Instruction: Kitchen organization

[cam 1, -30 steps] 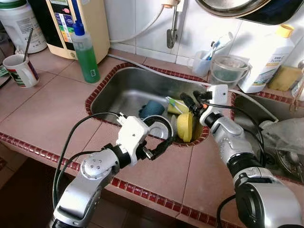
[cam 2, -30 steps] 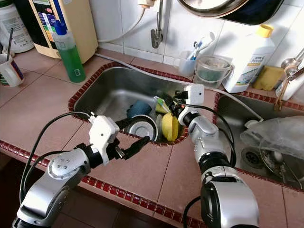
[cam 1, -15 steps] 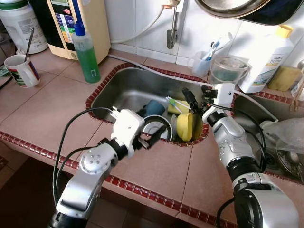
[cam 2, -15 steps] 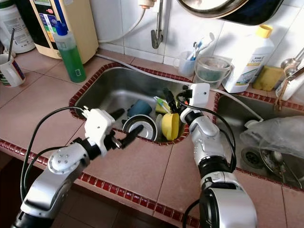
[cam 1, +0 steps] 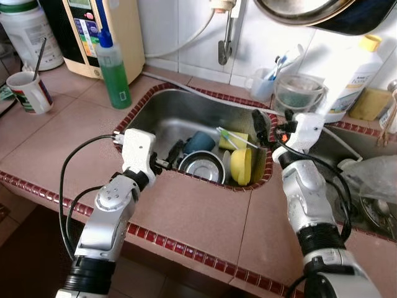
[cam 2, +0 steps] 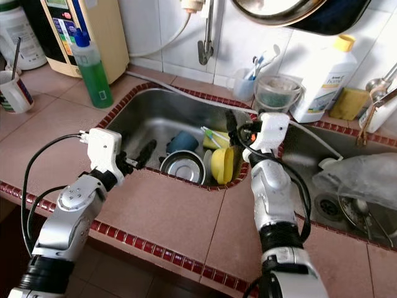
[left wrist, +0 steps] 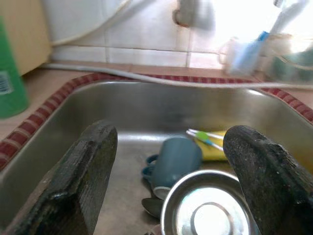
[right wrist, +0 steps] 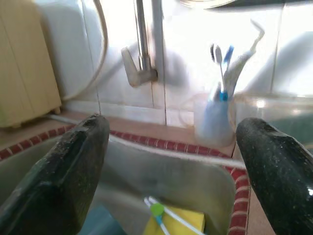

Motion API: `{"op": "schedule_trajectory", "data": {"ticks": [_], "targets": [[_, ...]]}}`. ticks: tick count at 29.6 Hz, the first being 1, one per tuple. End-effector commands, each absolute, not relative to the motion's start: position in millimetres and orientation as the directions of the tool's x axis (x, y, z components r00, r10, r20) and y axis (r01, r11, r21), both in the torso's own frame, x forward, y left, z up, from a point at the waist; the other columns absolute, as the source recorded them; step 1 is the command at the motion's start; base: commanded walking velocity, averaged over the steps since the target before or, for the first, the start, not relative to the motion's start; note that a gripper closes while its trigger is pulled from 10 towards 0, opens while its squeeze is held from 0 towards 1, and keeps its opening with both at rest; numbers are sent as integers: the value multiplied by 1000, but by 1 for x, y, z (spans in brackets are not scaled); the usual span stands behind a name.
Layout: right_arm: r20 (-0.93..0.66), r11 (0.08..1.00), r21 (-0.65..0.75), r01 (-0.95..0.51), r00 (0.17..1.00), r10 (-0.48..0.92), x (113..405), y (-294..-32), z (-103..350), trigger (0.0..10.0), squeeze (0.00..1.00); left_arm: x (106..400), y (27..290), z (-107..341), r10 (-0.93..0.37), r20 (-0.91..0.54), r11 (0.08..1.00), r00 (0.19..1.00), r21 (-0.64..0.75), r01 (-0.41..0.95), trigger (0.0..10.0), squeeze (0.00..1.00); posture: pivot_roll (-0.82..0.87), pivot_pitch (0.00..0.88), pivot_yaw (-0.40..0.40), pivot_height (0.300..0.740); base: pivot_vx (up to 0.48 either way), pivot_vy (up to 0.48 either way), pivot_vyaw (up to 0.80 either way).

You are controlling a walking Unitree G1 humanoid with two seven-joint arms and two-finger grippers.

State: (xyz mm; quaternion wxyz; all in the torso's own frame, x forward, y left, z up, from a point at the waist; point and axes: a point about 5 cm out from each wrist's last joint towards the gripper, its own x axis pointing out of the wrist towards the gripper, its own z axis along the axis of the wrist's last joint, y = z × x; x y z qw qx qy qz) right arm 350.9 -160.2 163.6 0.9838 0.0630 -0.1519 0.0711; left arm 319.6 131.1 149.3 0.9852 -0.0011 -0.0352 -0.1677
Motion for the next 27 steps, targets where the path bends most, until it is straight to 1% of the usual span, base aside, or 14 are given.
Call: {"op": "schedule_trajectory", "data": {"ticks": [1, 6, 8, 9, 10, 11, 12, 15, 20, 21, 22, 24, 27], "targets": [[337, 985, 74, -159, 933, 125, 345, -156, 169, 10000, 1000, 322, 132, 152, -298, 92, 954, 950, 7, 299, 10000, 0, -39, 12, -19, 740, 0, 0, 0], [347, 982, 76, -172, 928, 136, 327, -145, 160, 10000, 1000, 322, 137, 147, -203, 109, 975, 973, -65, 211, 10000, 0, -47, 6, -8, 740, 0, 0, 0], [347, 981, 88, -176, 928, 135, 324, -144, 158, 10000, 1000, 321, 137, 146, -191, 108, 976, 976, -84, 201, 10000, 0, -48, 6, -7, 740, 0, 0, 0], [348, 980, 98, -172, 929, 128, 321, -143, 156, 10000, 949, 319, 137, 144, -175, 105, 977, 979, -103, 186, 10000, 0, -50, 5, -6, 740, 0, 0, 0], [342, 981, 106, -163, 932, 118, 316, -142, 153, 10000, 271, 316, 138, 141, -149, 103, 979, 983, -125, 162, 10000, 0, -53, 5, -4, 740, 0, 0, 0], [342, 981, 106, -163, 932, 118, 316, -142, 153, 10000, 271, 316, 138, 141, -149, 103, 979, 983, -125, 162, 10000, 0, -53, 5, -4, 740, 0, 0, 0], [329, 984, 95, -152, 938, 113, 312, -141, 151, 10000, 0, 313, 139, 139, -129, 99, 981, 987, -133, 141, 10000, 0, -53, 7, -4, 740, 0, 0, 0], [318, 989, 44, -140, 941, 119, 302, -140, 149, 10000, 0, 308, 144, 136, -87, 84, 981, 993, -165, 100, 10000, 0, -57, 3, -6, 740, 0, 0, 0], [302, 990, 40, -133, 946, 115, 299, -140, 148, 10000, 0, 306, 144, 137, -81, 96, 982, 992, -161, 96, 10000, 0, -55, 0, -14, 740, 0, 0, 0], [287, 989, 57, -134, 951, 112, 302, -138, 148, 10000, 0, 306, 140, 140, -121, 108, 980, 987, -142, 136, 10000, 0, -56, 0, -13, 740, 0, 0, 0], [287, 989, 57, -134, 951, 112, 302, -138, 148, 10000, 0, 306, 140, 140, -121, 108, 980, 987, -142, 136, 10000, 0, -56, 0, -13, 740, 0, 0, 0], [287, 990, 50, -135, 951, 115, 305, -137, 152, 10000, 0, 307, 136, 144, -162, 115, 974, 980, -143, 178, 10000, 0, -54, 0, -13, 740, 0, 0, 0], [290, 989, 42, -140, 949, 122, 308, -136, 156, 10000, 0, 310, 136, 148, -178, 119, 975, 977, -114, 192, 10000, 0, -55, 0, -13, 740, 0, 0, 0]]}}
